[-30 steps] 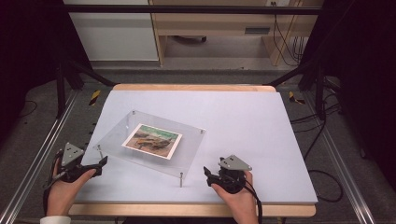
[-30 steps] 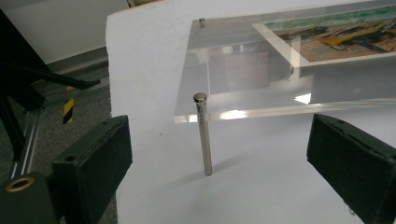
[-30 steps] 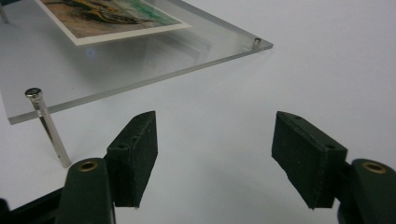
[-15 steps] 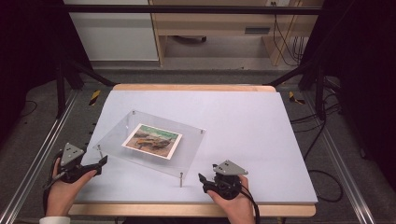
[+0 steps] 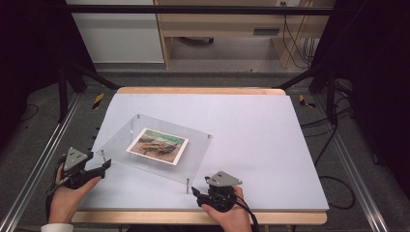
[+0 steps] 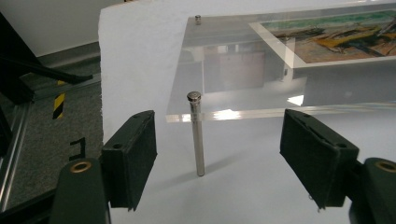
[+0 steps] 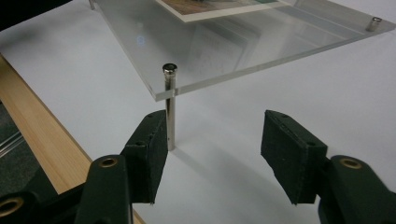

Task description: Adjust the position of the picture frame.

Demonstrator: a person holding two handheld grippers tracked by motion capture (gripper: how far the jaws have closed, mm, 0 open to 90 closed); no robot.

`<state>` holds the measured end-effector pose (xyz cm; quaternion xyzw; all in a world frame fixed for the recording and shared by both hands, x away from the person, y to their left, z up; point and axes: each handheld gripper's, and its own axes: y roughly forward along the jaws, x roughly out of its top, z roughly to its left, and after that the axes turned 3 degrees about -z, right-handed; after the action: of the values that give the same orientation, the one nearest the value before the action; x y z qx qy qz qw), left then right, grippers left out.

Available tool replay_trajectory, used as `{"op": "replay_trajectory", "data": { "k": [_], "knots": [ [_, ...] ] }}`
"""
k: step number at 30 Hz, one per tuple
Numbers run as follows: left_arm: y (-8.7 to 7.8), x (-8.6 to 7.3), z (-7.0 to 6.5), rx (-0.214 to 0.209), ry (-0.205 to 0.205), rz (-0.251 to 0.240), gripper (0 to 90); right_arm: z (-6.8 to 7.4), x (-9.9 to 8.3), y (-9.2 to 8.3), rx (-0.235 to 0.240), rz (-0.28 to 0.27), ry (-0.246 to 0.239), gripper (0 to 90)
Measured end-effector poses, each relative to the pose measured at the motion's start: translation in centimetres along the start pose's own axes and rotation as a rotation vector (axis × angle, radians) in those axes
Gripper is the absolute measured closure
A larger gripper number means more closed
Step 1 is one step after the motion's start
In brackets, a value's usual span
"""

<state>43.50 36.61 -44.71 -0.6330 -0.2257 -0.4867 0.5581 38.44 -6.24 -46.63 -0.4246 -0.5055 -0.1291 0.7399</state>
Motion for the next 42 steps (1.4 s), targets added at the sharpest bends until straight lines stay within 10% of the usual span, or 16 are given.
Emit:
{"op": "replay_trajectory", "data": {
  "k": [10, 35, 42],
  "knots": [
    [0.2, -0.2, 0.8, -0.031, -0.051, -0.030, 30.5, 1.3, 0.2, 1.9, 0.022, -0.001, 0.022, 49.9],
    [2.0, -0.6, 0.6, -0.027, 0.010, 0.037, 53.0, 2.4, 0.6, 4.3, 0.008, -0.003, 0.047, 62.5],
    [2.8, -0.9, 1.6, -0.030, -0.047, 0.002, 62.2, 2.5, 0.7, 4.7, 0.003, -0.008, 0.052, 64.1]
  ]
}}
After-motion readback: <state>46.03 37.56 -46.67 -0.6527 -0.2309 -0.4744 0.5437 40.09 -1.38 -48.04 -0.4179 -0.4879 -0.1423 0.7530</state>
